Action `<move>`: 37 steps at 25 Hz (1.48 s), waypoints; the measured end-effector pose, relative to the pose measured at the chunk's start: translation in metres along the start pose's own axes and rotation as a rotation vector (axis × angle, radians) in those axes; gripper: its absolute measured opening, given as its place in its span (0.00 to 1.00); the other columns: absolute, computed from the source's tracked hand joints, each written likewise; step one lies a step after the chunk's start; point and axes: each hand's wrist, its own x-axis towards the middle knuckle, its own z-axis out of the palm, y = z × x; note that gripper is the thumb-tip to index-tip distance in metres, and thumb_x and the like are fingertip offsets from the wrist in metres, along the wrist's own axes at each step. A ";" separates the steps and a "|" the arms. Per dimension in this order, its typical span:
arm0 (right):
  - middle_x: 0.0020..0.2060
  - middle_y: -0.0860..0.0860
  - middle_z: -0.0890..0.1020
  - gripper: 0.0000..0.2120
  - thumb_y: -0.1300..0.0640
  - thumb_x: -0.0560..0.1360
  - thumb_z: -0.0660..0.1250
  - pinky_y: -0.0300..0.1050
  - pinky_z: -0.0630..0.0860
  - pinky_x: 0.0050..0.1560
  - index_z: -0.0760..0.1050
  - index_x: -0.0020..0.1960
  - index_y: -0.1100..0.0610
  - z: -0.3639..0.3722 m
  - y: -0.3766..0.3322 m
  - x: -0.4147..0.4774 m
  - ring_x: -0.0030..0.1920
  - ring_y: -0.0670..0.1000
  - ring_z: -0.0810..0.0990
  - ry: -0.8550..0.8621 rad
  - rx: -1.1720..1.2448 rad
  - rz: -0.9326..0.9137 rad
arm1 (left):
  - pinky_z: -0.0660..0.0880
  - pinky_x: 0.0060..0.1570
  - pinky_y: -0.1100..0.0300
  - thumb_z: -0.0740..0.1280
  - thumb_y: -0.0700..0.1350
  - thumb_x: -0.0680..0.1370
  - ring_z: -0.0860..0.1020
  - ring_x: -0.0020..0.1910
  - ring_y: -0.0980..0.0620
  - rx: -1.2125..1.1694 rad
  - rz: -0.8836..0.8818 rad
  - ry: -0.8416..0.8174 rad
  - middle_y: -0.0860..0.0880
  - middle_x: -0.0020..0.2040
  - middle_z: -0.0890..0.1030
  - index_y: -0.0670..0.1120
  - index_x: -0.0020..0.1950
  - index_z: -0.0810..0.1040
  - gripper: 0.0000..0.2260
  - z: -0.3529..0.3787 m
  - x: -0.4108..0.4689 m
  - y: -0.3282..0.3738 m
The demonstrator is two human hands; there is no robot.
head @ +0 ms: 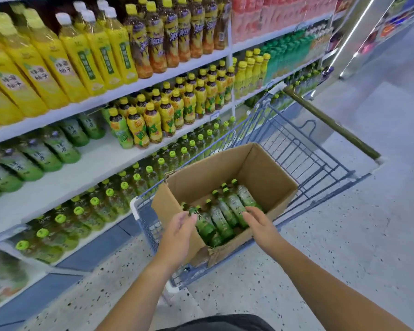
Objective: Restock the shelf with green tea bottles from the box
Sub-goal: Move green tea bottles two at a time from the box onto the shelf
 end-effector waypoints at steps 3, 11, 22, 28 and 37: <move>0.71 0.46 0.71 0.25 0.41 0.83 0.58 0.45 0.66 0.64 0.65 0.77 0.49 -0.022 0.005 0.016 0.66 0.47 0.70 0.070 0.023 0.021 | 0.69 0.52 0.63 0.63 0.64 0.79 0.72 0.57 0.67 0.023 0.018 -0.041 0.64 0.62 0.73 0.57 0.73 0.69 0.25 0.022 0.022 0.009; 0.56 0.36 0.74 0.22 0.41 0.83 0.58 0.44 0.66 0.59 0.67 0.74 0.44 -0.056 0.025 0.091 0.57 0.40 0.73 0.190 -0.019 0.073 | 0.69 0.55 0.61 0.62 0.71 0.73 0.73 0.59 0.63 0.156 -0.060 -0.206 0.61 0.64 0.75 0.55 0.76 0.66 0.36 0.082 0.122 0.003; 0.68 0.51 0.77 0.29 0.39 0.81 0.59 0.42 0.68 0.56 0.64 0.77 0.52 -0.086 0.059 0.290 0.58 0.49 0.76 -0.073 -0.506 0.080 | 0.70 0.68 0.50 0.59 0.73 0.69 0.73 0.67 0.51 0.234 -0.292 -0.141 0.53 0.69 0.73 0.53 0.78 0.64 0.42 0.165 0.269 -0.084; 0.69 0.61 0.75 0.26 0.43 0.82 0.59 0.50 0.71 0.64 0.64 0.75 0.57 -0.069 0.088 0.371 0.67 0.60 0.74 -0.266 -0.859 0.079 | 0.71 0.56 0.56 0.69 0.59 0.76 0.77 0.60 0.46 0.323 -0.358 0.006 0.52 0.60 0.76 0.49 0.74 0.67 0.30 0.205 0.345 -0.129; 0.64 0.58 0.77 0.31 0.47 0.74 0.73 0.43 0.69 0.50 0.67 0.70 0.59 -0.065 0.126 0.419 0.63 0.59 0.77 -0.385 -0.946 0.262 | 0.74 0.58 0.51 0.79 0.51 0.70 0.74 0.66 0.39 0.312 -0.508 0.179 0.42 0.67 0.70 0.43 0.72 0.60 0.39 0.256 0.385 -0.150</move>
